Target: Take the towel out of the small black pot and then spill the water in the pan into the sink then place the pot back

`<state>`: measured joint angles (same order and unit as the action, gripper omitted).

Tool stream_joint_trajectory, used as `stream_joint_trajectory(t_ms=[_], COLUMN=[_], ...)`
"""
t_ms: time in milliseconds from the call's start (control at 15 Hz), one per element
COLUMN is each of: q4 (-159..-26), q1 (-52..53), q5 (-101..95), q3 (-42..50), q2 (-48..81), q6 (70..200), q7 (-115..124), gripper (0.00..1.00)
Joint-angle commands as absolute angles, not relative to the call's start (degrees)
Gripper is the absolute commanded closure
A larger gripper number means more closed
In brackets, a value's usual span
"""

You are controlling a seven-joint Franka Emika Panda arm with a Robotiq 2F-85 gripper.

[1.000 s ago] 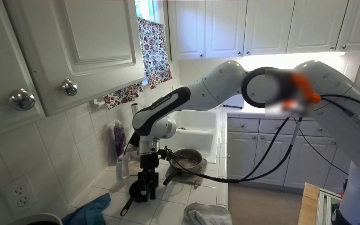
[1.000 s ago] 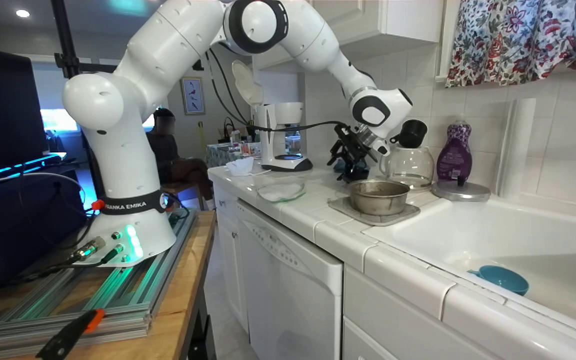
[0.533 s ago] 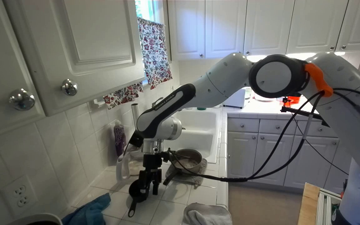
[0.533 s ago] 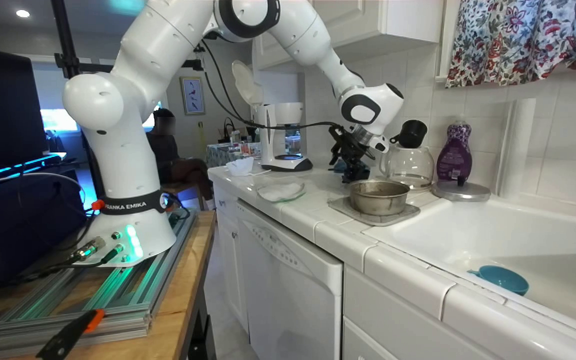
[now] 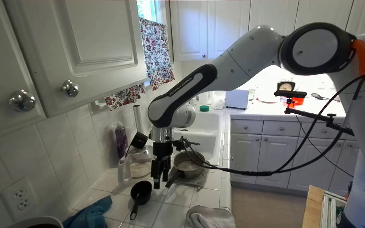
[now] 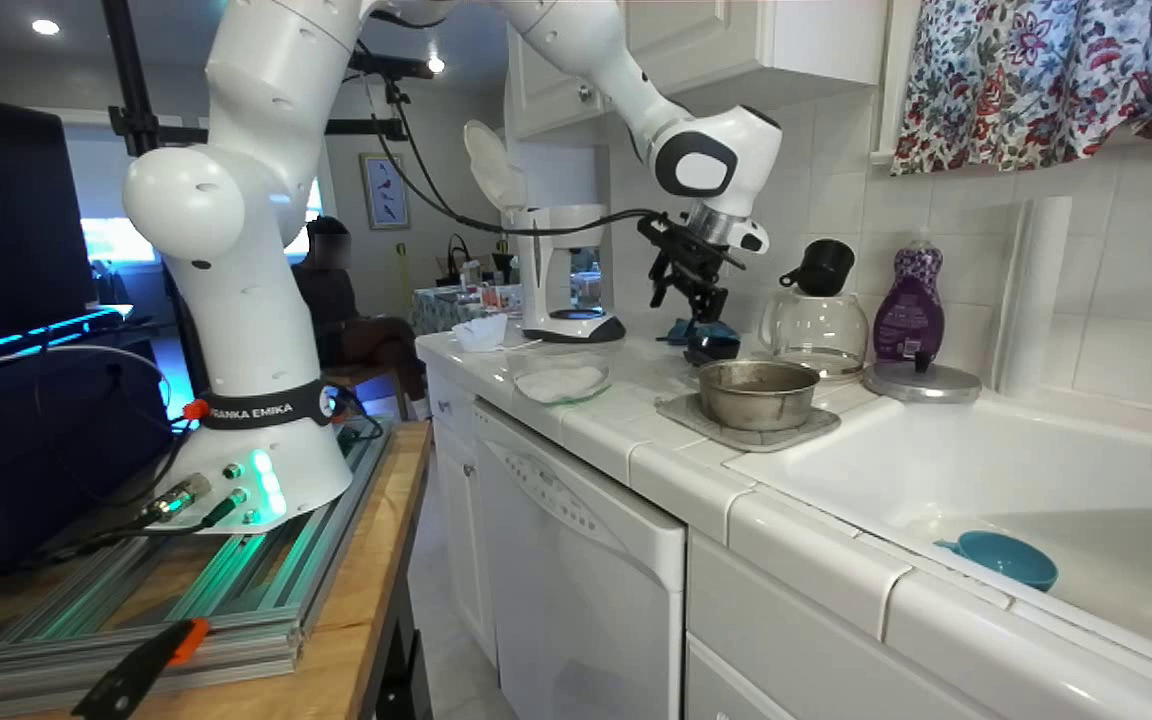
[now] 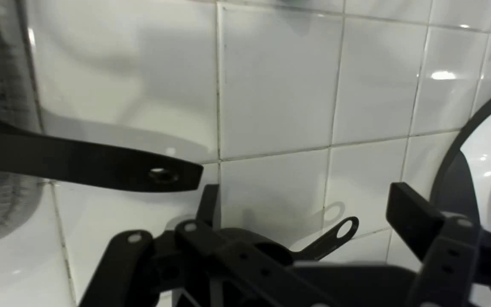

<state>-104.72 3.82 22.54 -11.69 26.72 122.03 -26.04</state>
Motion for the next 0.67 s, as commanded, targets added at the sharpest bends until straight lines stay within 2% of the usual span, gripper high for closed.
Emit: stream_joint_trajectory(t_ms=[0, 400, 600], q4=[-114.24, -121.45, -119.81], q1=[3.77, 1.00, -1.78], q5=[16.08, 16.20, 15.41], q3=[-9.59, -5.89, -4.80], q2=[17.33, 10.10, 10.52], q6=[126.02, 132.55, 120.40], q7=[-24.37, -20.81, -28.52], gripper=[0.00, 0.00, 0.00])
